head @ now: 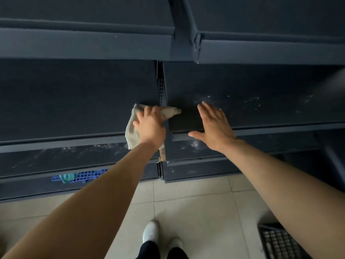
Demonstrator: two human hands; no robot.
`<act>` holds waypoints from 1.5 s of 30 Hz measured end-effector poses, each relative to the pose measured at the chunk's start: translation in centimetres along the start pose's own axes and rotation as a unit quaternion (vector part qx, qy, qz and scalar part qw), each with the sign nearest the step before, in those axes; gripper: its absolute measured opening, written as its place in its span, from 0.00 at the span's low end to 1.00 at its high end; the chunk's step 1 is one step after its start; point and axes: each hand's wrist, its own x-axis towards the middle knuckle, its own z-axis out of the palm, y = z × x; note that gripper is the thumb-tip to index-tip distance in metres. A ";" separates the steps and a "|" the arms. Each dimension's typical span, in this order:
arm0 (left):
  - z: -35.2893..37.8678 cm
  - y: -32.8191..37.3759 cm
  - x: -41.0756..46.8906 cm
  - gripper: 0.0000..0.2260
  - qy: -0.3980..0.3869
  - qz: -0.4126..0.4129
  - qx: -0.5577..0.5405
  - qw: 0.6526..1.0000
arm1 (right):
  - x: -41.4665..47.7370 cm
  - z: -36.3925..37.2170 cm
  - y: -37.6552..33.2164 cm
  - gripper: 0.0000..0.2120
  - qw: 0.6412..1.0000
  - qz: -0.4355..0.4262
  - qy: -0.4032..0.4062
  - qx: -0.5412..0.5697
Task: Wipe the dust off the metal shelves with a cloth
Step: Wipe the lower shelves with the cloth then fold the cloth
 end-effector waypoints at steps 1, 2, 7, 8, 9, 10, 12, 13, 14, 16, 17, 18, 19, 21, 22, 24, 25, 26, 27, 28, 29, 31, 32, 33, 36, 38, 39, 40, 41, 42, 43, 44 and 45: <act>-0.3 0.6 0.2 0.17 0.030 -0.033 -0.057 0.997 | -0.1 0.0 0.5 0.43 1.000 0.002 0.003 0.003; -0.3 1.5 0.3 0.16 0.049 -0.046 -0.096 0.993 | -0.1 0.1 1.0 0.44 1.000 0.005 0.006 0.008; 2.8 5.5 0.8 0.21 -0.092 0.052 -0.003 0.994 | 0.2 0.8 3.5 0.45 1.000 0.018 0.009 0.022; 4.0 5.7 0.9 0.22 -0.117 0.062 0.046 0.990 | 0.3 0.9 4.1 0.45 1.000 0.019 0.010 0.021; 5.0 5.7 0.9 0.23 -0.124 0.063 0.086 0.986 | 0.5 0.9 4.8 0.45 1.000 0.017 0.011 0.019; 5.7 5.7 0.9 0.24 -0.122 0.061 0.114 0.984 | 0.6 1.0 5.5 0.46 1.000 0.014 0.013 0.020; 6.3 5.9 0.7 0.24 -0.116 0.056 0.144 0.981 | 0.7 1.0 6.9 0.46 1.000 -0.002 0.012 0.028; 6.5 6.2 0.5 0.24 -0.114 0.053 0.154 0.980 | 0.8 1.0 7.6 0.46 0.999 -0.012 0.010 0.031; 6.7 6.6 0.4 0.24 -0.112 0.048 0.161 0.979 | 0.8 1.1 8.2 0.46 0.999 -0.023 0.010 0.033; 7.5 7.8 0.2 0.24 -0.108 0.040 0.166 0.979 | 0.7 1.0 9.6 0.46 0.999 -0.040 0.013 0.034; 7.9 8.6 0.1 0.24 -0.109 0.036 0.164 0.980 | 0.7 0.9 10.4 0.45 0.998 -0.047 0.013 0.033; 8.4 9.4 0.0 0.24 -0.110 0.030 0.162 0.980 | 0.6 0.9 11.2 0.45 0.998 -0.052 0.012 0.031; 8.9 10.2 -0.1 0.25 -0.111 0.024 0.161 0.980 | 0.5 0.8 12.0 0.45 0.998 -0.057 0.012 0.030; 9.9 11.5 -0.2 0.25 -0.114 0.019 0.165 0.980 | 0.5 0.7 13.8 0.45 0.997 -0.064 0.011 0.028; 10.4 12.2 -0.2 0.26 -0.118 0.019 0.169 0.978 | 0.5 0.6 14.7 0.45 0.997 -0.067 0.009 0.029; 11.4 13.9 -0.2 0.26 -0.131 0.025 0.173 0.976 | 0.5 0.5 16.2 0.45 0.997 -0.070 0.006 0.030; 11.8 14.7 -0.3 0.27 -0.139 0.030 0.171 0.975 | 0.4 0.5 16.8 0.45 0.997 -0.071 0.004 0.031; 12.3 15.4 -0.3 0.27 -0.147 0.035 0.170 0.974 | 0.4 0.5 17.4 0.45 0.997 -0.074 0.005 0.033; 12.6 16.1 -0.3 0.27 -0.152 0.039 0.170 0.973 | 0.4 0.5 17.7 0.45 0.996 -0.077 0.008 0.036; 12.8 16.4 -0.3 0.27 -0.155 0.041 0.170 0.972 | 0.5 0.6 18.0 0.45 0.996 -0.082 0.012 0.038; 12.9 16.6 -0.2 0.27 -0.156 0.042 0.170 0.972 | 0.5 0.6 18.1 0.45 0.995 -0.087 0.012 0.038; 12.7 16.5 -0.2 0.27 -0.151 0.042 0.170 0.973 | 0.6 0.7 18.0 0.44 0.994 -0.098 0.009 0.036; 12.5 16.4 -0.2 0.27 -0.147 0.045 0.171 0.973 | 0.7 0.7 17.9 0.44 0.994 -0.103 0.007 0.036; 12.3 16.1 -0.3 0.26 -0.143 0.050 0.172 0.973 | 0.7 0.8 17.8 0.43 0.994 -0.108 0.006 0.034; 11.3 14.4 -0.6 0.26 -0.124 0.038 0.189 0.973 | 0.9 0.7 17.7 0.42 0.992 -0.126 0.002 0.028; 10.2 12.6 -0.7 0.25 -0.108 -0.010 0.202 0.973 | 1.0 0.7 17.8 0.42 0.991 -0.134 -0.006 0.029; 9.6 11.8 -0.7 0.25 -0.105 -0.034 0.205 0.973 | 1.1 0.7 17.9 0.42 0.990 -0.135 -0.010 0.030; 9.2 11.1 -0.5 0.25 -0.103 -0.056 0.205 0.972 | 1.2 0.7 18.1 0.42 0.990 -0.136 -0.013 0.032; 9.0 10.7 -0.1 0.25 -0.101 -0.073 0.202 0.971 | 1.3 0.7 18.2 0.43 0.990 -0.136 -0.014 0.034; 8.9 10.6 0.4 0.25 -0.097 -0.090 0.199 0.971 | 1.5 0.7 18.3 0.44 0.990 -0.137 -0.016 0.036; 9.0 10.7 1.1 0.26 -0.091 -0.105 0.197 0.970 | 1.6 0.7 18.4 0.45 0.990 -0.138 -0.017 0.038; 9.2 10.9 1.7 0.26 -0.087 -0.116 0.198 0.969 | 1.8 0.7 18.5 0.45 0.989 -0.141 -0.020 0.041; 9.5 11.1 2.3 0.26 -0.085 -0.121 0.200 0.969 | 2.1 0.7 18.7 0.46 0.988 -0.145 -0.025 0.046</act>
